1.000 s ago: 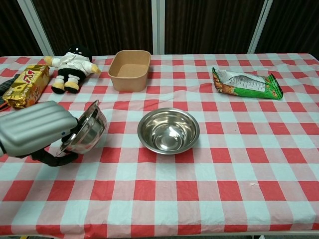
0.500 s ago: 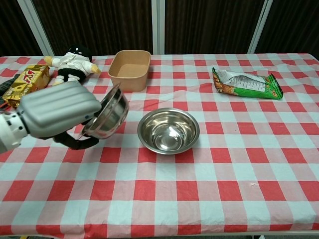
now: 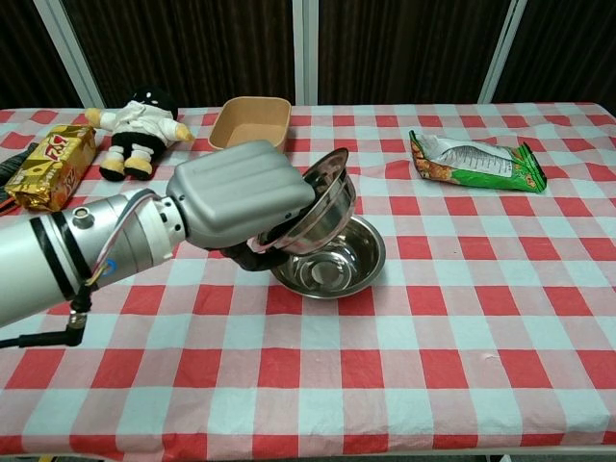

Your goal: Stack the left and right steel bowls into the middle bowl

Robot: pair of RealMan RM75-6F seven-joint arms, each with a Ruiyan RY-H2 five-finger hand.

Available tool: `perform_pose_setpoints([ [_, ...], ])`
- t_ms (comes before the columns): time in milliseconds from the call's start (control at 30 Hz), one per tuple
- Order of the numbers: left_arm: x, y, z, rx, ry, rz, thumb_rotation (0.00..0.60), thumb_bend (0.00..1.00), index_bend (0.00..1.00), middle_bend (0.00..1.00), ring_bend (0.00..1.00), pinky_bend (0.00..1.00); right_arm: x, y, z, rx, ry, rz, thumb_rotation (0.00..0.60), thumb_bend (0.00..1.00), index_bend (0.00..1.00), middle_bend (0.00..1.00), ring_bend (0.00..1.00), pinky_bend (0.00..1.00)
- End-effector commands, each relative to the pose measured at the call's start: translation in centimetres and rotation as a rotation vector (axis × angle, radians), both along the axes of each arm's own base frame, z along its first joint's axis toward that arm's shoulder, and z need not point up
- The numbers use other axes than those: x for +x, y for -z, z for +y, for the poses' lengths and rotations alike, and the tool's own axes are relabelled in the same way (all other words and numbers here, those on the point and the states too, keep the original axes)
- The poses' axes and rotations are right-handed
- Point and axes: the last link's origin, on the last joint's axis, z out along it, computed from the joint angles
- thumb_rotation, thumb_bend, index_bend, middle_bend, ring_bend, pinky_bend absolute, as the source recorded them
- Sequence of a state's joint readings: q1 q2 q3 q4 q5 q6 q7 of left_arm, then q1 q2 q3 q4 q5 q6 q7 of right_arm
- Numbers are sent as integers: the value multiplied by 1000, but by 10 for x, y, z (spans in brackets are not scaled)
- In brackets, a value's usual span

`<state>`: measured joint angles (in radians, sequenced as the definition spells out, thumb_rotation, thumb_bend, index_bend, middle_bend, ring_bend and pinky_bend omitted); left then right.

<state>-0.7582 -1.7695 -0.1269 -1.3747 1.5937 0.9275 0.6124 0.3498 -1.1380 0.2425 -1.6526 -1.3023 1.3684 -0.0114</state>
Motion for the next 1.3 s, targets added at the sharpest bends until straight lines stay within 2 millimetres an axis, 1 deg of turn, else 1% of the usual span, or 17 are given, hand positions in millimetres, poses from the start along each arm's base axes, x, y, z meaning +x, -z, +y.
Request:
perform_pose_setpoints([
  [33, 3, 2, 4, 13, 8, 2, 600, 409, 694, 722, 633, 686, -1, -1, 0, -1, 0, 1, 600, 82, 311, 297, 136, 109],
  [133, 2, 2, 2, 16, 33, -5, 600, 381, 646, 702, 617, 669, -2, -1, 0, -1, 2, 1, 600, 82, 311, 297, 137, 109],
  [167, 2, 1, 2, 17, 47, -5, 600, 348, 585, 673, 588, 645, -2, -1, 0, -1, 3, 1, 600, 82, 311, 297, 136, 109],
  [267, -1, -1, 2, 12, 69, -14, 600, 290, 461, 582, 523, 597, -2, 0, -1, 2, 3, 1, 600, 82, 310, 297, 136, 109],
  [400, -4, -4, 4, 2, 73, -25, 600, 265, 377, 509, 480, 566, -1, 0, -1, 3, 2, 3, 600, 80, 310, 297, 136, 109],
  [467, -4, -6, 3, 5, 79, -26, 600, 262, 355, 496, 472, 559, -1, 0, -1, 2, 2, 2, 600, 80, 310, 297, 137, 109],
  [567, -5, -11, 6, 21, 85, -23, 600, 262, 353, 494, 470, 558, 0, 0, -1, 4, 1, 2, 600, 80, 311, 297, 137, 109],
  [667, -8, -23, 13, 57, 80, -10, 600, 262, 354, 494, 469, 557, 1, -1, 0, 2, -2, 1, 600, 80, 311, 297, 136, 109],
  [767, -16, -42, 21, 111, 63, 19, 600, 262, 354, 494, 465, 555, 1, -2, 0, -1, -6, 1, 600, 80, 311, 297, 136, 109],
  [867, -31, -66, 29, 173, 22, 63, 600, 263, 354, 494, 461, 552, 3, -3, 0, -5, -10, -2, 600, 80, 311, 297, 136, 109],
  [967, -53, -93, 33, 243, -46, 83, 600, 263, 354, 494, 461, 552, 4, -3, 0, -5, -14, -5, 600, 80, 311, 297, 136, 109],
  [1067, -81, -120, 29, 324, -161, 54, 600, 263, 368, 494, 461, 552, 5, -1, 3, 3, -21, -3, 600, 79, 310, 297, 136, 109],
  [1100, -95, -130, 24, 354, -216, 31, 600, 263, 376, 494, 461, 551, 6, 1, 5, 8, -25, -2, 600, 75, 311, 297, 136, 109],
  [1167, -117, -141, 13, 381, -308, -7, 600, 262, 386, 487, 450, 539, 6, 3, 9, 15, -34, 6, 600, 64, 310, 297, 136, 108],
  [1200, -133, -147, 3, 387, -370, -31, 600, 258, 386, 471, 429, 521, 5, 4, 12, 20, -40, 16, 600, 58, 309, 295, 135, 105],
  [1267, -155, -154, -11, 398, -460, -69, 600, 231, 367, 387, 337, 451, 3, 8, 18, 30, -48, 32, 600, 50, 300, 286, 124, 91],
  [1300, -168, -158, -21, 404, -524, -103, 600, 221, 355, 360, 312, 430, 2, 10, 21, 36, -52, 45, 600, 47, 291, 275, 111, 77],
])
